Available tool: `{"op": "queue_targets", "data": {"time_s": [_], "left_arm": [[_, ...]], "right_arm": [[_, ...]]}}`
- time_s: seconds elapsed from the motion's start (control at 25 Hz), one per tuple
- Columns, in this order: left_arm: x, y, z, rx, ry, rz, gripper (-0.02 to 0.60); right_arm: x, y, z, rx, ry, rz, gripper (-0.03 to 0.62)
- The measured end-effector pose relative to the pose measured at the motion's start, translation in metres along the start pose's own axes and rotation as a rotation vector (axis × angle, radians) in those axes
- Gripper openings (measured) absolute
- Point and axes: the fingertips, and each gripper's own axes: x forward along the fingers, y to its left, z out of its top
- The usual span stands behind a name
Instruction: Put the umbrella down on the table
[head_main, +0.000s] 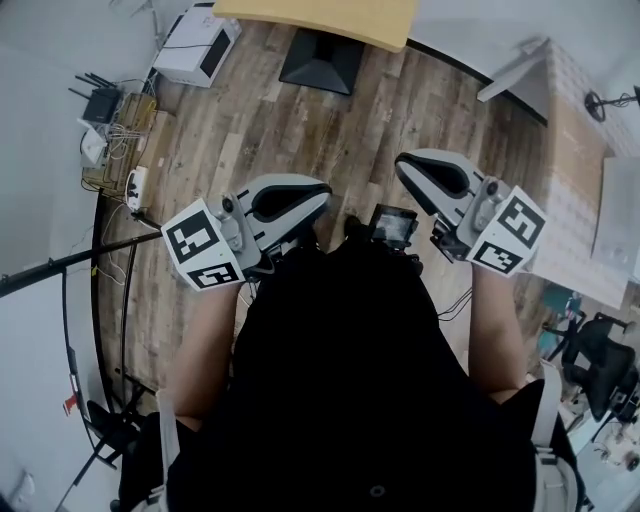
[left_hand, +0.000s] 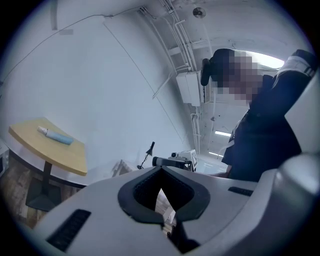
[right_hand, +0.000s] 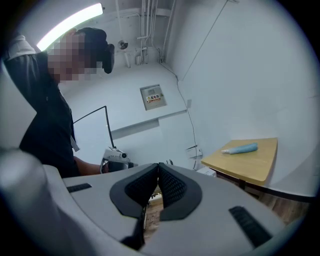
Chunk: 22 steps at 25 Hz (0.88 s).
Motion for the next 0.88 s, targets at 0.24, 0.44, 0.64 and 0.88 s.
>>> {"op": "queue_targets", "data": {"time_s": [0.24,0.44,0.64,0.88], "left_arm": [[0.014,0.006,0.008,0.02,0.012,0.006,0.011],[0.036,0.007,0.011,0.022,0.021,0.007,0.011],[0.059,0.006,0.006,0.024,0.047,0.009,0.011],[0.071,0.011,0.008,0.029,0.051,0.016,0.011]], "right_arm": [[-0.006,-0.002,-0.001,-0.038,0.034,0.026,0.021],[-0.018,-0.018,0.005,-0.041,0.02,0.03,0.021],[-0.033,-0.036,0.008,-0.038,0.008,0.033,0.02],[-0.04,-0.045,0.008,-0.042,0.003,0.043,0.02]]}}
